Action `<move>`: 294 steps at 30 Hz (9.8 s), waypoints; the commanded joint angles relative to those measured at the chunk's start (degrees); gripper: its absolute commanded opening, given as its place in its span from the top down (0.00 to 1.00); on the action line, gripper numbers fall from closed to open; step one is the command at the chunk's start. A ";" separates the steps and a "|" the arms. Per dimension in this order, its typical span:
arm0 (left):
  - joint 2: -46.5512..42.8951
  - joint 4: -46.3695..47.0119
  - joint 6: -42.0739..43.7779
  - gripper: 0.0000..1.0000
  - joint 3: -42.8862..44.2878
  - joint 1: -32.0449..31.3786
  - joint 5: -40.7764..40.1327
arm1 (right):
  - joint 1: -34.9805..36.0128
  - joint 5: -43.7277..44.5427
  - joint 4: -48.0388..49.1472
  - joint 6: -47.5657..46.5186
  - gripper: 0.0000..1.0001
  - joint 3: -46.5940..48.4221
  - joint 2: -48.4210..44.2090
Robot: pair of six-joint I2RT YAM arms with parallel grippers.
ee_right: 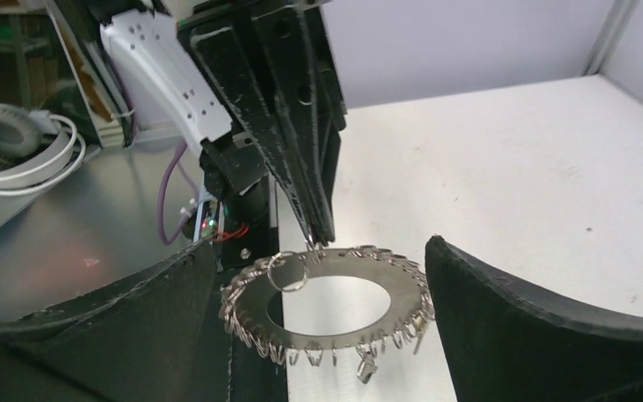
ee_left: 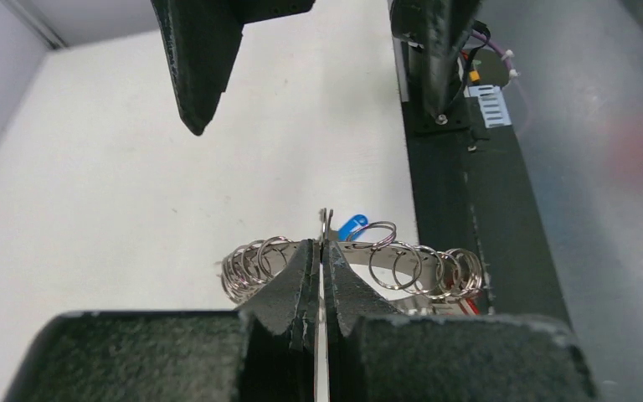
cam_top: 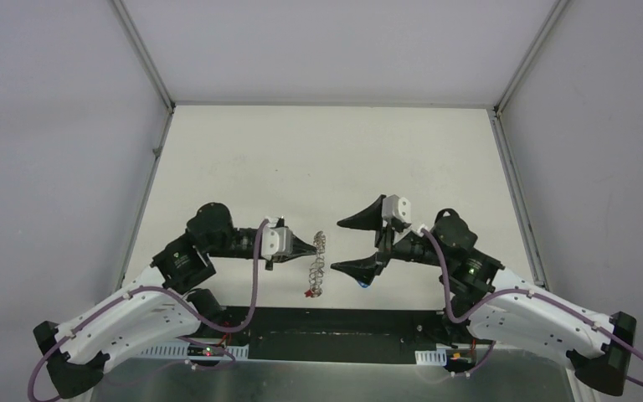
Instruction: Put the keys on the keyring
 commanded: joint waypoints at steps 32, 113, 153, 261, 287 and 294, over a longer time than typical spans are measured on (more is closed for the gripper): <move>-3.02 2.81 -24.31 1.00 -2.75 -0.44 -22.30 | -9.02 26.94 -41.87 42.89 0.00 5.63 3.90; -3.98 -8.26 -27.50 1.00 0.42 -0.40 -25.37 | -16.81 -1.68 -48.39 16.47 0.66 20.84 57.31; -3.13 -8.30 -29.14 1.00 0.33 -0.43 -24.86 | -6.49 28.51 -65.27 24.58 0.45 23.43 49.49; -0.97 -9.02 -31.33 1.00 -0.19 -0.45 -22.36 | -23.63 15.68 -61.79 27.98 0.77 9.58 33.09; -0.92 -9.02 -31.49 1.00 -0.24 -0.41 -22.48 | -27.28 6.44 -50.65 26.11 0.93 5.41 38.05; -0.55 -8.97 -31.13 1.00 -0.19 -0.45 -22.08 | -27.19 6.07 -52.85 23.61 1.00 7.90 36.11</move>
